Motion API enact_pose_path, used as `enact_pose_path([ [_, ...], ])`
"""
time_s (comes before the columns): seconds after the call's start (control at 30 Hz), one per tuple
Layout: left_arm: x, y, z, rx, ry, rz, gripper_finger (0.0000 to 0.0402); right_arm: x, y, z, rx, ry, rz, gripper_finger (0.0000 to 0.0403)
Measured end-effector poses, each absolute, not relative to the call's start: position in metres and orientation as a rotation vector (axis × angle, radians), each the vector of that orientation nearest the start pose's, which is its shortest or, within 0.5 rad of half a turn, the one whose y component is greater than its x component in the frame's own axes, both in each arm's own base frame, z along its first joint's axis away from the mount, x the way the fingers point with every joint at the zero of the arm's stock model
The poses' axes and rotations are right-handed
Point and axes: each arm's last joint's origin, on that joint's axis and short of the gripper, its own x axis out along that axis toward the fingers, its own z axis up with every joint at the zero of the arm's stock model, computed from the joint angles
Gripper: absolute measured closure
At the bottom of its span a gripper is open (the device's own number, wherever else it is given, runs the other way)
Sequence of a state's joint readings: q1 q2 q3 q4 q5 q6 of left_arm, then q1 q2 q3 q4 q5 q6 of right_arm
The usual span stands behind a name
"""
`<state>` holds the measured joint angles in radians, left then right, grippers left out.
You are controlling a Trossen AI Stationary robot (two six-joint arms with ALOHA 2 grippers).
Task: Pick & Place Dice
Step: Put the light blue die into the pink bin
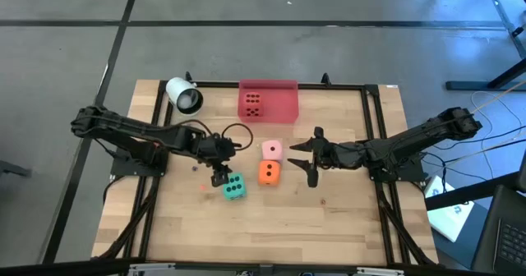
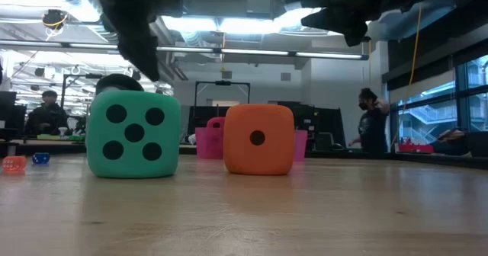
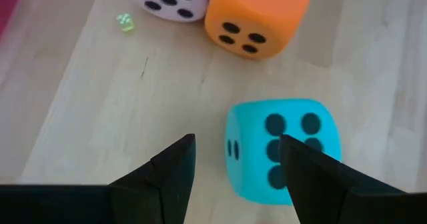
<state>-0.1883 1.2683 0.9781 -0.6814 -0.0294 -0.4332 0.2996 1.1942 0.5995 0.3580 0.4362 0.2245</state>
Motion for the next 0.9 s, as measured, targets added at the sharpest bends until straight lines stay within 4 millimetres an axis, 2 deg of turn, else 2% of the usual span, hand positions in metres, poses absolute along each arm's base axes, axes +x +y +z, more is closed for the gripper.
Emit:
enact_pose_path([
  [0.2,0.249,-0.049,0.265,-0.339,0.925,0.009,0.0192,0.243,0.062,0.239,0.168,0.205,-0.162,0.0197],
  [0.5,0.255,-0.050,0.270,-0.226,0.837,-0.068,0.0192,0.243,0.062,0.239,0.176,0.204,-0.161,0.0197],
  [0.73,0.254,-0.050,0.269,-0.223,0.855,-0.086,0.0191,0.243,0.063,0.239,0.192,0.206,-0.163,0.0197],
  [0.9,0.254,-0.053,0.269,-0.211,0.861,-0.106,0.0168,0.243,0.063,0.239,0.190,0.206,-0.163,0.0197],
])
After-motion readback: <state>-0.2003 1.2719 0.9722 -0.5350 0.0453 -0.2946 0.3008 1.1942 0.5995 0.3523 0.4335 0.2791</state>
